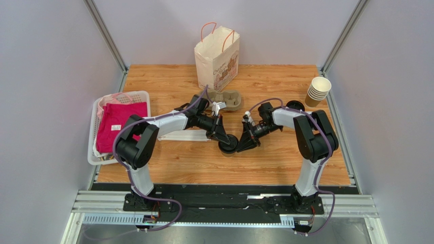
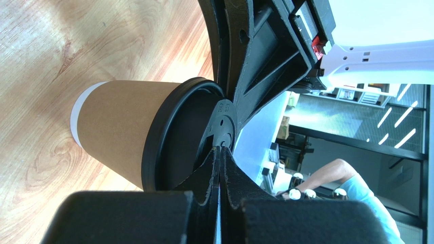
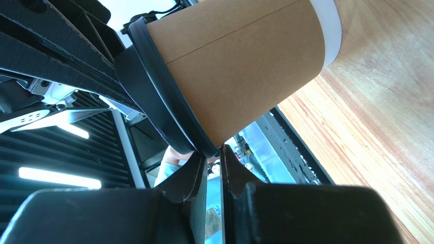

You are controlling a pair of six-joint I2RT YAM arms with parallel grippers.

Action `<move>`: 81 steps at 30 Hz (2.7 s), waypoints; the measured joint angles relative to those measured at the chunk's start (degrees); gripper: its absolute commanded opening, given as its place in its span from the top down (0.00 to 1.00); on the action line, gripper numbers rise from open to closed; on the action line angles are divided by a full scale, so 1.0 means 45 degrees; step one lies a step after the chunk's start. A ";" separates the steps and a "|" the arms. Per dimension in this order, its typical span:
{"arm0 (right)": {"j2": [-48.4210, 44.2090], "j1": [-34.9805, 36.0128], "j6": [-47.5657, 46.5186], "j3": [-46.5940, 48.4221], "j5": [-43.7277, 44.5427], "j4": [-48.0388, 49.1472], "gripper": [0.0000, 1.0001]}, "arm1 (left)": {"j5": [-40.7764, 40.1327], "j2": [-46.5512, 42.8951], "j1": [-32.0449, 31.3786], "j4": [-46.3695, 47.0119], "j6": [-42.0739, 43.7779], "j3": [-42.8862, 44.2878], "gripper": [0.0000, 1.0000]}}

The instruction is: Pack the takeout coffee

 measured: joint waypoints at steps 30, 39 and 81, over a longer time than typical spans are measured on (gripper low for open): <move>-0.0539 0.0189 -0.2064 0.1914 0.2618 -0.1350 0.66 | -0.1413 -0.1195 -0.0296 -0.0306 0.0204 0.0024 0.85; -0.0539 -0.0092 -0.2701 0.2817 0.3405 -0.1880 0.67 | -0.1656 -0.2914 0.0520 -0.0767 0.0486 0.0087 0.82; -0.0797 -0.0049 -0.2064 0.2055 0.2977 -0.1341 0.91 | -0.2089 -0.1763 0.0306 -0.1996 0.1083 -0.0413 0.64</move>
